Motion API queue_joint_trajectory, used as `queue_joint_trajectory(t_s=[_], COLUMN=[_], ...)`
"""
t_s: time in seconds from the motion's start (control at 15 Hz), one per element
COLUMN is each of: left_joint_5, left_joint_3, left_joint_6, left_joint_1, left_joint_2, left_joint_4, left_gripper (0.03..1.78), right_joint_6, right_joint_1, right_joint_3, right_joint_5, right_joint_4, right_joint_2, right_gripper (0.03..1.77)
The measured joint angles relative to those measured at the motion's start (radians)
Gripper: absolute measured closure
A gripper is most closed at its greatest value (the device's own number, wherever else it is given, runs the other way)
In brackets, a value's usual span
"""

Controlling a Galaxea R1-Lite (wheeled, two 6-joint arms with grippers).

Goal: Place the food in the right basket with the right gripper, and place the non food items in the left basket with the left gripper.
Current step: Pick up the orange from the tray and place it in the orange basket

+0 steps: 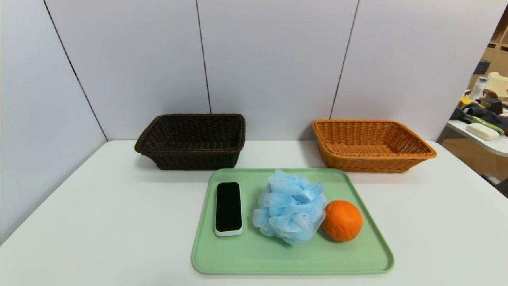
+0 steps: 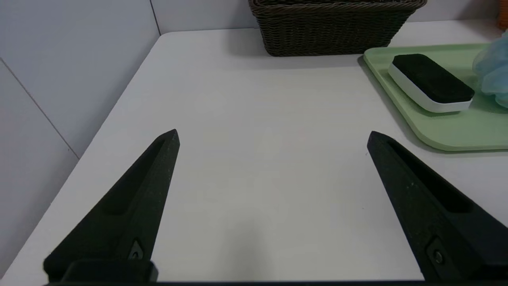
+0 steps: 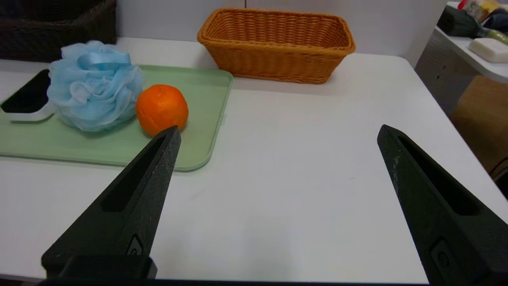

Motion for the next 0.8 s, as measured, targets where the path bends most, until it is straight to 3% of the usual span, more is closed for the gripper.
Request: queue_joint_trajectory(t_s=[0.47, 0.8], left_joint_5=[0.007, -0.01], left_joint_3=[-0.348, -0.458], left_joint_6=[0.005, 0.012], left_joint_1=[0.0, -0.001], left_joint_2=[0.328, 0.568], left_joint_4=[0.053, 0.047], left_gripper=[0.12, 0.12], right_joint_6=[-0.011, -0.017], right_joint_1=[0.01, 0.08], right_joint_3=[-0.274, -0.464], right_joint_5=[0.003, 0.005], right_joint_4=[0.059, 0.138], right_joint_2=[0.328, 0.56], right_gripper=[0.09, 0.09])
